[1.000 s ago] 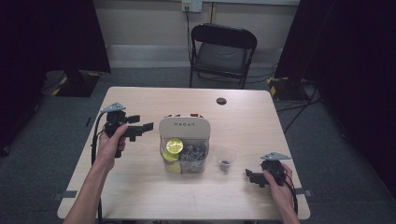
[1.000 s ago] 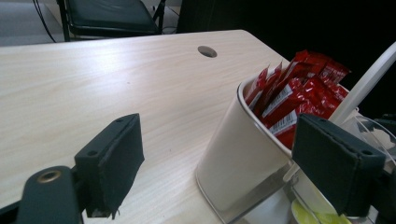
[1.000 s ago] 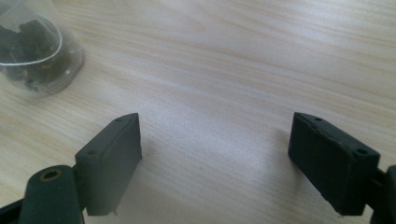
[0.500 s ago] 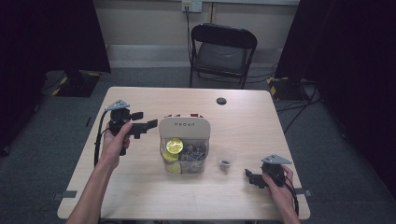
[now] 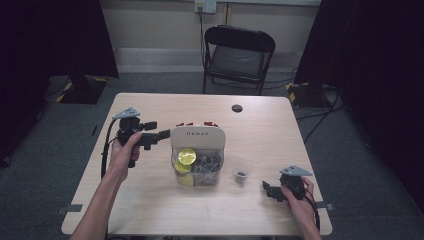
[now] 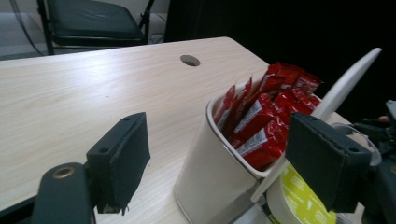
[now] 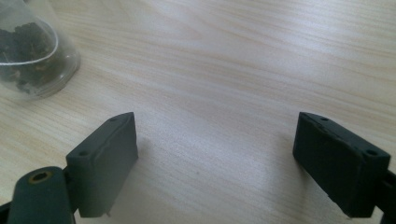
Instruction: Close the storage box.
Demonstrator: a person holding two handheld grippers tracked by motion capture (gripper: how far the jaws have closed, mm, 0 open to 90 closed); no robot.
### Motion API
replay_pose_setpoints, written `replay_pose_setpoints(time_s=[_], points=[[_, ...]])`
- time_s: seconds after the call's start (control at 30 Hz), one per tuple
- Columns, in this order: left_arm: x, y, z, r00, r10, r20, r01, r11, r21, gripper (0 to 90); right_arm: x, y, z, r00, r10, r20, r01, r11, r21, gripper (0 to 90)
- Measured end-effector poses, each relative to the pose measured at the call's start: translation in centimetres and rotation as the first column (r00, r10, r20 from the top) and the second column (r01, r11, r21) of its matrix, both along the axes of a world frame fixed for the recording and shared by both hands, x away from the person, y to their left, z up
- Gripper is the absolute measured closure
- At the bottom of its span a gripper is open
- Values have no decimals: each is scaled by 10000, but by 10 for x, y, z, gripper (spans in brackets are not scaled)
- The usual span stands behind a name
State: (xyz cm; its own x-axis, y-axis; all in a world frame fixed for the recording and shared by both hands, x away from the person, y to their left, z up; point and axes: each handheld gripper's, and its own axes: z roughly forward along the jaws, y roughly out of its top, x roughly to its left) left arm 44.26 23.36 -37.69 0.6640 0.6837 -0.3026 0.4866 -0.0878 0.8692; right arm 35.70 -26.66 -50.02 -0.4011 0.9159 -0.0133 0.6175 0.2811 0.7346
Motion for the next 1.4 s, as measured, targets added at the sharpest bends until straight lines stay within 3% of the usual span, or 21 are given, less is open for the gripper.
replay_pose_setpoints(time_s=[0.07,0.17,0.27,0.4,0.57,0.93,1.4], points=[[0,-1,0,9996,-266,1,266,9995,-184,201,0,0,0,10000,1,1,-1,10000,-1,135],[2,-3,1,10000,14,41,-13,9998,-186,146,0,0,0,10000,-5,3,5,10000,2,136],[2,0,4,9997,238,40,-238,9997,22,168,0,0,0,10000,-17,-5,17,10000,3,136],[4,4,5,9986,529,17,-529,9985,-102,178,0,0,0,10000,-17,-6,17,10000,4,136],[11,-8,0,9982,595,-24,-595,9982,58,197,0,0,0,10000,-13,-5,13,10000,2,136],[9,-9,-1,9994,324,-114,-324,9995,12,210,0,0,0,10000,24,-10,-24,10000,2,134],[3,-15,-4,9998,-123,-178,128,9995,289,209,1,-1,0,9999,144,-49,-144,9999,10,128]])
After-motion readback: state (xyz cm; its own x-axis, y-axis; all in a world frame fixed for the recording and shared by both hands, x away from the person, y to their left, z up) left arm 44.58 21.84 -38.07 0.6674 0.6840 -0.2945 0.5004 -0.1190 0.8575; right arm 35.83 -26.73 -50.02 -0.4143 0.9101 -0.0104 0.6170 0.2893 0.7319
